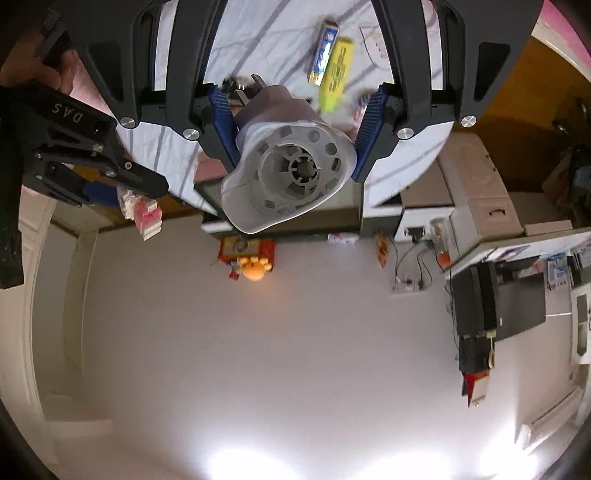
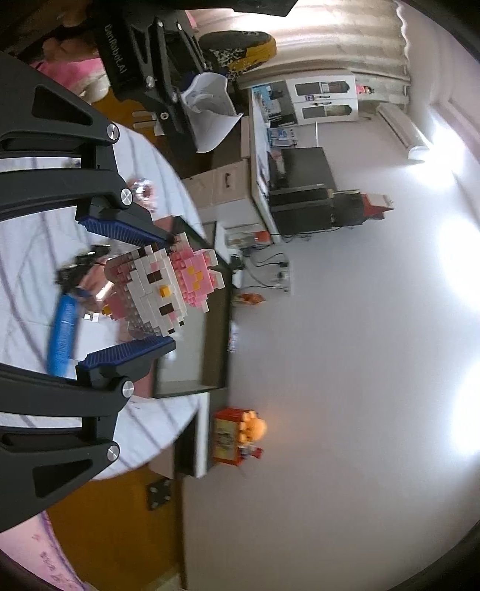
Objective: Organize rigid objects
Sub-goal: 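Carry both items over the pink box and open both grippers to drop them, then withdraw both grippers from the box back over the remaining items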
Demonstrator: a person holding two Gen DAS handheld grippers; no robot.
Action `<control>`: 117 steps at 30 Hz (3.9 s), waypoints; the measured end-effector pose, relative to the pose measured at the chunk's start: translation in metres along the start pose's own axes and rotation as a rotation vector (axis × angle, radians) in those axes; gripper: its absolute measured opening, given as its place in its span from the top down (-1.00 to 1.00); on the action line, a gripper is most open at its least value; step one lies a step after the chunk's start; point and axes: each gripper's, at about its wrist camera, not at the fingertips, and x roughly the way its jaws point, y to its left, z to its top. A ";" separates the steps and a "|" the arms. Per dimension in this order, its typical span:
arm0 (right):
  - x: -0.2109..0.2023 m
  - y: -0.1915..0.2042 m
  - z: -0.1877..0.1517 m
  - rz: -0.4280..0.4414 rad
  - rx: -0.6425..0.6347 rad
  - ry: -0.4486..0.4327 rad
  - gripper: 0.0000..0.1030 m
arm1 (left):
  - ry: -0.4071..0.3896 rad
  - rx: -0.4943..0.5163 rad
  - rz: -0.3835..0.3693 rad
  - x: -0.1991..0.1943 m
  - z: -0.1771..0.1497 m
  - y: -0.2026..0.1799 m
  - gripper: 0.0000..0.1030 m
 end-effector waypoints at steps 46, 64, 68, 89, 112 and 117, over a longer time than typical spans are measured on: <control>0.211 -0.078 -0.011 -0.033 0.035 0.312 0.03 | 0.341 0.073 0.046 0.256 0.001 0.014 -0.18; 0.114 -0.072 0.025 -0.069 0.088 0.103 -0.59 | 0.107 0.000 0.132 0.127 0.020 0.037 -0.99; 0.078 -0.059 0.024 -0.088 0.079 0.015 -0.63 | 0.061 -0.015 0.156 0.091 0.013 0.040 -0.99; -0.013 -0.017 -0.015 -0.111 0.064 -0.029 -0.67 | -0.009 -0.034 0.126 -0.021 -0.023 0.047 -1.00; 0.018 -0.032 -0.067 -0.140 0.113 0.160 -0.67 | 0.230 0.012 0.057 0.034 -0.096 0.039 -0.99; 0.031 -0.042 -0.080 -0.149 0.133 0.204 -0.67 | 0.323 0.008 0.029 0.060 -0.115 0.036 -0.59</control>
